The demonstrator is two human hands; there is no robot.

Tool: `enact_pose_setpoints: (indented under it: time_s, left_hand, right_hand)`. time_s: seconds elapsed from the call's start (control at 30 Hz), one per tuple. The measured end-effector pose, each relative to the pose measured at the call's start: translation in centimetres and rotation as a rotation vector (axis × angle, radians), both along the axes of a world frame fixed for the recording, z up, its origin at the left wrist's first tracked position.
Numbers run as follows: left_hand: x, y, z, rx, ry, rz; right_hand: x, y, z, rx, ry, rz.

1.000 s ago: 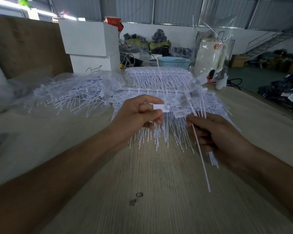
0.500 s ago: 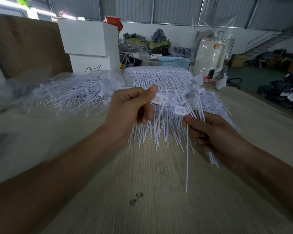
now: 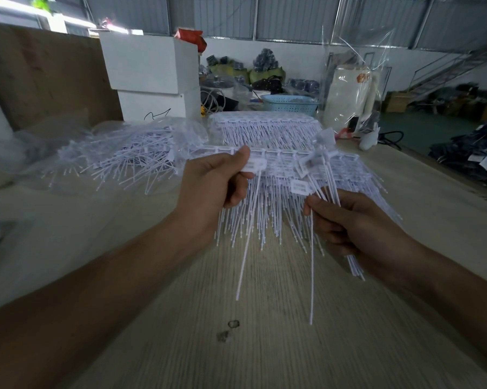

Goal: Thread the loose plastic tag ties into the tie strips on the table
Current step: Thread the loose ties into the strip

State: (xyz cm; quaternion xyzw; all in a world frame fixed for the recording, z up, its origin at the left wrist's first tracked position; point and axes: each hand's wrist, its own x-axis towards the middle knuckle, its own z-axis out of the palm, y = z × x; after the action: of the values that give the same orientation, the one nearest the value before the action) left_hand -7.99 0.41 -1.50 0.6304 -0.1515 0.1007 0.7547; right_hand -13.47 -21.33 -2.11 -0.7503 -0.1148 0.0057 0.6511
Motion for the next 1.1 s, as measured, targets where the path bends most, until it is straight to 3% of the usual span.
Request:
enact_pose_setpoints:
  time_s: [0.1,0.33,0.5,0.7,0.83,0.97,1.1]
  left_hand:
    - [-0.2,-0.6,-0.7,0.096,-0.017,-0.029]
    - [-0.8,-1.9,-1.4,0.077,0.073,-0.265]
    - [-1.0,-2.4,-2.0,0.147,0.094,-0.251]
    - [-1.1,-2.5,-2.0,0.097,0.076,-0.295]
    - [-1.1,-2.5,-1.7,0.038,0.046,-0.268]
    - [-1.1,-2.3,-1.2,0.016,0.074,-0.410]
    - [-1.5,-2.7,-1.3,0.105,0.079,-0.477]
  right_hand:
    - [-0.1,0.2,0.0,0.010,0.017,-0.019]
    - [0.2,0.7,-0.5,-0.033,0.002,-0.030]
    - [0.2,1.1,-0.7,-0.008,-0.046,-0.007]
    - [0.0,1.1,-0.8,0.012,-0.018,0.075]
    - [0.3,1.0,-0.9,-0.063,-0.087,0.010]
    - [0.6,0.9,-0.7,-0.074,-0.110,-0.060]
    - [0.5,1.1,-0.8,-0.215,-0.266,-0.031]
